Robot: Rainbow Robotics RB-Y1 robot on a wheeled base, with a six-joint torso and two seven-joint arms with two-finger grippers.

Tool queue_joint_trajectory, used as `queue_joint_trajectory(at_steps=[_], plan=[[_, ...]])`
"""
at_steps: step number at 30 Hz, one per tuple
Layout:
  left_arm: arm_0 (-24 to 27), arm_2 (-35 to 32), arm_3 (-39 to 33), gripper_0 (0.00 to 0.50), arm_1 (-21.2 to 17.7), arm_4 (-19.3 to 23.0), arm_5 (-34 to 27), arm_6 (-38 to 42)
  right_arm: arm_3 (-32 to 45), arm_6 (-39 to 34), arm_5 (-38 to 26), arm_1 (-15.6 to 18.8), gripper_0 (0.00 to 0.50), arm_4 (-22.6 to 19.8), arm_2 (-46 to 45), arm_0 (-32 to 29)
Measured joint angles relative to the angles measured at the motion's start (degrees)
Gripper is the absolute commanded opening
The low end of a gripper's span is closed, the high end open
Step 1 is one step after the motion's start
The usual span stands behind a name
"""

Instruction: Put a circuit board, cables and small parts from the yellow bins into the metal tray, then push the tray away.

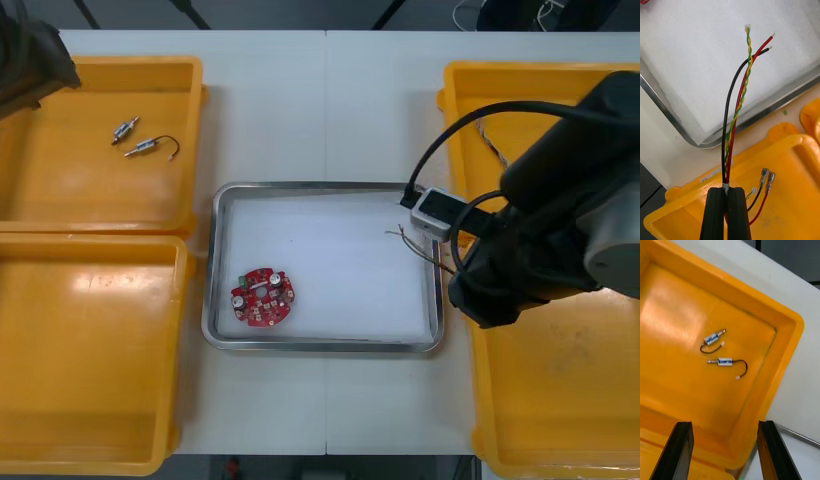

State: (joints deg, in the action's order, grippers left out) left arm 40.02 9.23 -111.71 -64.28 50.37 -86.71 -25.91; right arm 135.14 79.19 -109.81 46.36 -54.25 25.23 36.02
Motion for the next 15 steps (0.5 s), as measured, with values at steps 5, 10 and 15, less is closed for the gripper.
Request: queue_joint_trajectory(at_steps=[5, 10, 15], plan=[[0.06, -1.74, 7.93, 0.495, -0.47, 0.10, 5.06, -12.63, -4.30, 0.03, 0.86, -3.26, 0.000, 2.90, 8.56, 5.58], [0.73, -2.22, 14.88, 0.495, -0.48, -0.24, 9.64, -13.92, -8.67, 7.04, 3.51, -6.95, 0.000, 6.37, 16.07, 10.23], [1.12, -2.24, 20.88, 0.493, -0.48, -0.27, 15.42, -14.99, -12.52, 13.96, 5.94, -10.30, 0.000, 9.69, 20.65, 12.36]])
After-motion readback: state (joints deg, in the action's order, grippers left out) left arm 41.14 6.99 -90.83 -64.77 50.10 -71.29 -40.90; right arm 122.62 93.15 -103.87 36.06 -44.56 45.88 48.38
